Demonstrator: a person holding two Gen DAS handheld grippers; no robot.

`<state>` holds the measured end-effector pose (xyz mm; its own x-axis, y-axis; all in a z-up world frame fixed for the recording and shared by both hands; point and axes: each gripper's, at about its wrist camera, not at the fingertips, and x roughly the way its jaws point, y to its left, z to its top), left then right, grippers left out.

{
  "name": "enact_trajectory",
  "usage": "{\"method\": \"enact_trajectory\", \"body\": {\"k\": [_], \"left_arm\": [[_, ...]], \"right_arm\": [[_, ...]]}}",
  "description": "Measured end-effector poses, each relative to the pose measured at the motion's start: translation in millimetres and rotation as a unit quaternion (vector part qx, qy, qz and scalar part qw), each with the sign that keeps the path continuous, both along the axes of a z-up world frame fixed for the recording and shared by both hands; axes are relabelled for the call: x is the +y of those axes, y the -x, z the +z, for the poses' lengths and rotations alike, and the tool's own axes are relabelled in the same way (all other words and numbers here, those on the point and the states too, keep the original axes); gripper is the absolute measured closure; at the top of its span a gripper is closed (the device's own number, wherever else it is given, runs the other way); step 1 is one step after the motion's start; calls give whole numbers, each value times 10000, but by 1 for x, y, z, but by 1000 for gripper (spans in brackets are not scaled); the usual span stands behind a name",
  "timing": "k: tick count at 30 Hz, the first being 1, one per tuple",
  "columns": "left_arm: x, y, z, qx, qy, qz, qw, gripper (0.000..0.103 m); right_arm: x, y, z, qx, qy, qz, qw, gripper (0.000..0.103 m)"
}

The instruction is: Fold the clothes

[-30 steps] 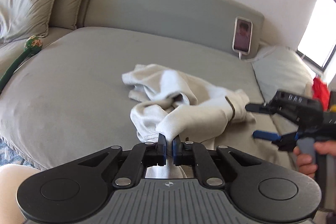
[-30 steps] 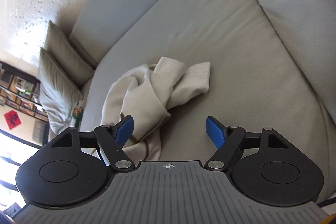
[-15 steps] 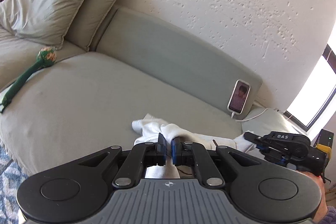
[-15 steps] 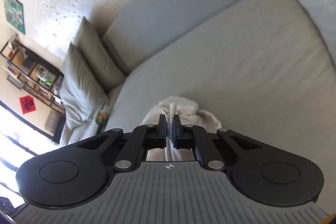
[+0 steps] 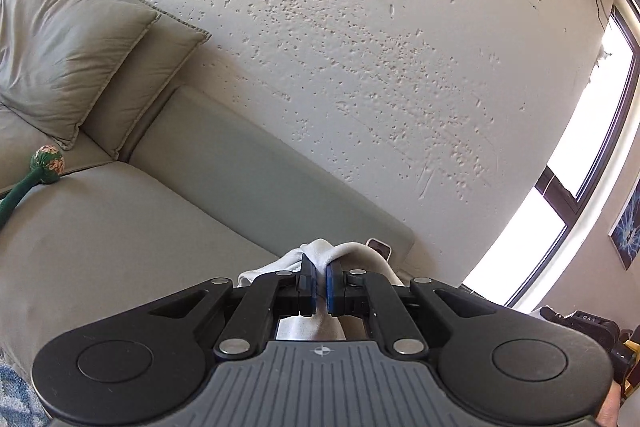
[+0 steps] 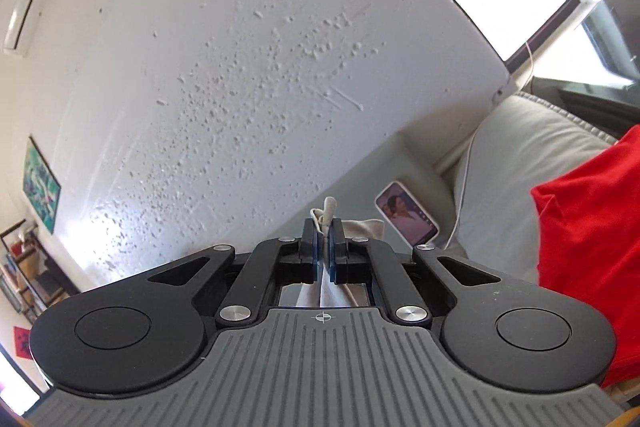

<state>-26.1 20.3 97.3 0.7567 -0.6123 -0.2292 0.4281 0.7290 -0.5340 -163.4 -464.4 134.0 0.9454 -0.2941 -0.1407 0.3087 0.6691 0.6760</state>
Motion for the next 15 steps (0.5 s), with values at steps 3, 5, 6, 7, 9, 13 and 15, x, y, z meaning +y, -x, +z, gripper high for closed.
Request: {"method": "enact_trajectory", "body": {"k": [3, 5, 6, 7, 9, 13, 15], "left_arm": [[-8, -14, -11, 338, -157, -92, 9993, 99], [-18, -36, -25, 829, -411, -100, 9957, 99], [-24, -47, -32, 1072, -570, -93, 9926, 97], [-32, -61, -43, 1302, -960, 26, 9868, 87], [-46, -77, -61, 1728, -1681, 649, 9683, 68], [-50, -67, -74, 1647, -1969, 935, 9620, 47], [-50, -58, -78, 1570, -2031, 845, 9628, 44]], "right_arm": [[-4, 9, -4, 251, 70, -91, 9996, 98], [-11, 7, -7, 460, 16, -142, 9988, 98], [-15, 1, -9, 619, 22, -153, 9980, 98], [-19, -8, -12, 836, 16, -184, 9963, 98], [-30, -36, -21, 1496, -9, -190, 9886, 89], [-34, -64, -48, 2313, -177, -185, 9726, 57], [-24, -59, -57, 2226, -120, 75, 9748, 46]]}}
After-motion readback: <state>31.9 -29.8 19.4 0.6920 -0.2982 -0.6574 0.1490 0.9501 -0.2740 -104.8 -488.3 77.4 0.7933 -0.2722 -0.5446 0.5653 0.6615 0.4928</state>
